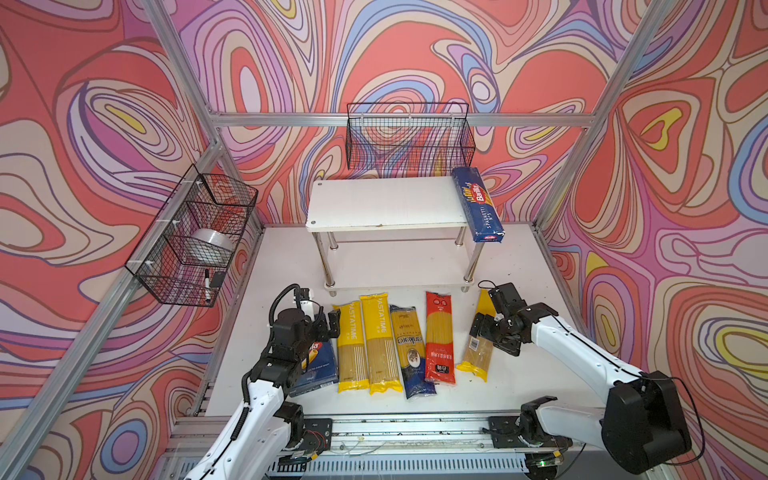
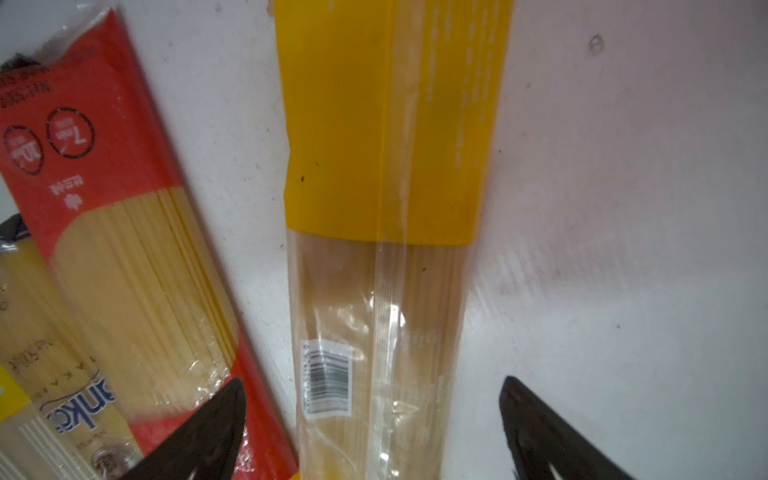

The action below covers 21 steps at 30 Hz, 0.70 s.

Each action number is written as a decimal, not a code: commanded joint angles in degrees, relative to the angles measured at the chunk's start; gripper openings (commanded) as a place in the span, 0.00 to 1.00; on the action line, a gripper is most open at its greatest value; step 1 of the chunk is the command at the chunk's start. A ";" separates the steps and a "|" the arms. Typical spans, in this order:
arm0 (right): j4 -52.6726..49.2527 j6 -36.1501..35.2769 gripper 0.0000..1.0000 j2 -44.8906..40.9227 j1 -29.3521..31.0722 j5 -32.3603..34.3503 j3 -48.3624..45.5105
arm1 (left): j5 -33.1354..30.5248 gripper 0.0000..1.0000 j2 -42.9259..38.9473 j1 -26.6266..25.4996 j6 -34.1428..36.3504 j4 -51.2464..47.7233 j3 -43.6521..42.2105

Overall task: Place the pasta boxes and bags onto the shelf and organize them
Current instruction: 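Lower the open right gripper around the yellow-topped spaghetti bag, then close the right gripper on the yellow-topped bag's lower end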

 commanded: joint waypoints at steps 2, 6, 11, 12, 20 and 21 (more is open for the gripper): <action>3.47 0.68 0.98 2.26 0.35 3.34 -2.41 | 1.01 1.00 -0.45 -0.02 0.61 -0.05 -0.17; 5.59 0.34 0.98 4.08 0.37 3.70 -3.39 | 1.06 1.00 -0.45 -0.07 0.61 -0.05 -0.21; 8.12 0.00 0.98 4.26 0.57 2.59 -4.19 | 1.48 1.00 -0.50 -0.04 0.79 0.05 -0.26; 7.90 -0.24 0.98 4.24 0.70 3.18 -4.10 | 1.48 1.00 -0.45 -0.07 0.84 0.00 -0.32; 5.91 -1.54 0.98 7.23 1.29 5.39 -3.13 | 1.46 1.00 -0.45 -0.05 0.79 0.00 -0.30; 6.01 -1.35 0.98 7.54 1.53 5.93 -3.14 | 1.44 1.00 -0.45 -0.08 0.86 0.01 -0.26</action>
